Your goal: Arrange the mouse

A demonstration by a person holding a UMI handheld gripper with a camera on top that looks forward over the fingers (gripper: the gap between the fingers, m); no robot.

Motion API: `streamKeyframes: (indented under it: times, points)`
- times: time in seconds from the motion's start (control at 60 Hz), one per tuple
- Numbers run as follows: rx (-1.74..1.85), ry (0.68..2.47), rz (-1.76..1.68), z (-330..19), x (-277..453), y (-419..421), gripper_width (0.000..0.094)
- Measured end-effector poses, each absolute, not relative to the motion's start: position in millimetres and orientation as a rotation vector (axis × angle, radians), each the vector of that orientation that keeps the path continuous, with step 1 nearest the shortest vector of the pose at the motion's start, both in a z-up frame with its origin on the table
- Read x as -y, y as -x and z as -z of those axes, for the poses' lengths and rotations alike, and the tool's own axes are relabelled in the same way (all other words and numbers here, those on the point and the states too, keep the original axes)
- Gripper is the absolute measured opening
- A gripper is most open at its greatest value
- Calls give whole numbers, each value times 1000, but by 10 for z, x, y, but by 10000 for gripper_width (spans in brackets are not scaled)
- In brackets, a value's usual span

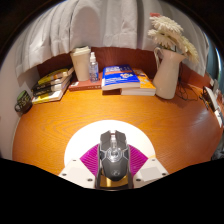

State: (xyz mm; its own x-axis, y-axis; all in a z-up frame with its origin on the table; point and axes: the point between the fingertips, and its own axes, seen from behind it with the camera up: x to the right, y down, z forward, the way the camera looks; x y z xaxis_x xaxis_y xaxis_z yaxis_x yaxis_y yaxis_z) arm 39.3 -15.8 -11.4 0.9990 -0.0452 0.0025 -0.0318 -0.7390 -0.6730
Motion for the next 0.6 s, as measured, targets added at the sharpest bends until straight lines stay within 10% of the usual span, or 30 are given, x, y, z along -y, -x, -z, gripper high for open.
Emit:
streamKeyframes:
  times: [0.2,0.3,0.6]
  points:
    - [-55,2408,12,125,158,-391,532]
    - [-61,2420,20,4,211,-428,865]
    - [43,2278,-34,-1178,774,-336,871]
